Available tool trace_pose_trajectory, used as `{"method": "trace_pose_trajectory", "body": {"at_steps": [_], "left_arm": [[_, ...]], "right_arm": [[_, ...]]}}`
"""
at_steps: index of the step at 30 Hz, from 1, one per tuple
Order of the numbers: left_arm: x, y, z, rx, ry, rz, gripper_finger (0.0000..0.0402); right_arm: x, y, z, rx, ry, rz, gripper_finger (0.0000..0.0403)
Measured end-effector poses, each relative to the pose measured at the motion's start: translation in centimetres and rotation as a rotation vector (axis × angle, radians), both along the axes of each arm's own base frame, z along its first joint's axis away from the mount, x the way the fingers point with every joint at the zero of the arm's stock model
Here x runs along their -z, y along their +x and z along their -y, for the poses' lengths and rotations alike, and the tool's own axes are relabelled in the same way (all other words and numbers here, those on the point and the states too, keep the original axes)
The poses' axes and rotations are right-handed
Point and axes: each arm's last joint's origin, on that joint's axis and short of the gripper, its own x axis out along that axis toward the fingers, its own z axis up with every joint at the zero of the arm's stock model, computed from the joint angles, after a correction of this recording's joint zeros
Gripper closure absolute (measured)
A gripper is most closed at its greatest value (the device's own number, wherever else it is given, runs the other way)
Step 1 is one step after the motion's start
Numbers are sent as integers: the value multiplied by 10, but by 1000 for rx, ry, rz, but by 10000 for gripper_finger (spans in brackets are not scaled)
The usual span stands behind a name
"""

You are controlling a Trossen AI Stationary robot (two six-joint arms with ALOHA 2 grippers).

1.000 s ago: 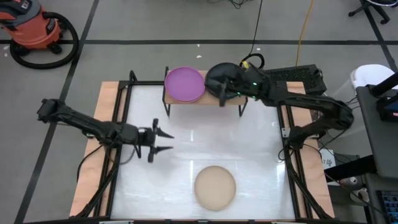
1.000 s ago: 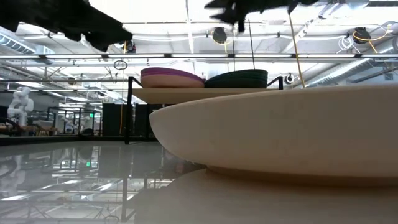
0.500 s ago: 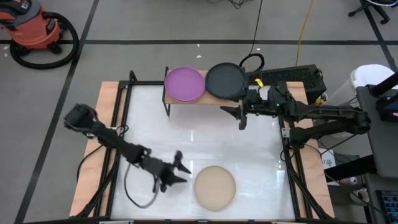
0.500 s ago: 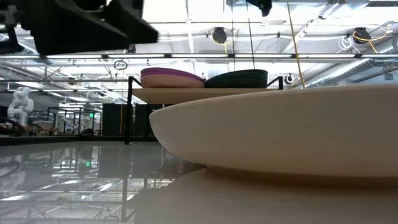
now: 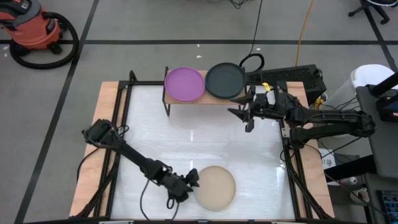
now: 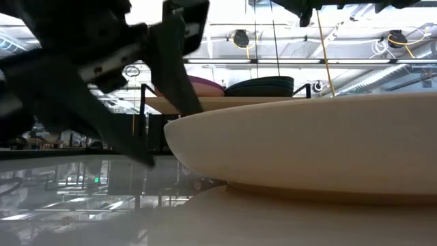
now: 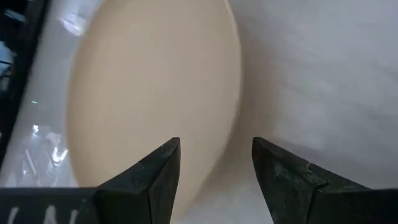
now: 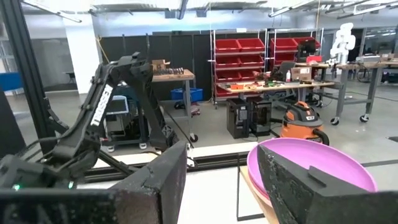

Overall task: Place and stack plates onto a shelf
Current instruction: Stack the light brown plate on the violet plate on the shelf

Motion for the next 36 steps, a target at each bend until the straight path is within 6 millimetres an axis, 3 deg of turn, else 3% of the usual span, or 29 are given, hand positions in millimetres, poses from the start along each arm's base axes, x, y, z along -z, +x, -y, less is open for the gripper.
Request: {"method": "trace_pose_trajectory", "body": {"at_steps": [3, 6, 13, 18, 22, 27, 30, 36], "left_arm": [[10, 7, 0, -2, 21, -24, 200], [14, 11, -2, -7, 22, -30, 226], [15, 11, -4, -12, 39, -34, 378], [2, 7, -5, -42, 75, -4, 389], [-35, -4, -11, -115, 158, 69, 389], [-89, -27, -41, -263, 266, 109, 389], [-127, -45, -72, -333, 303, 142, 389], [-184, -69, -159, -517, 401, 223, 389]], "right_arm": [[-1, -1, 0, 0, 2, 6, 227], [-1, -1, 0, 0, 2, 9, 227], [0, -1, 0, 0, 3, 4, 227], [0, 0, 0, 0, 4, 2, 227], [0, 0, 0, -1, 4, 1, 227], [0, 0, 0, -1, 4, 1, 227], [-1, -1, 0, 0, 3, 6, 227], [-1, -1, 0, 0, 2, 10, 227]]}}
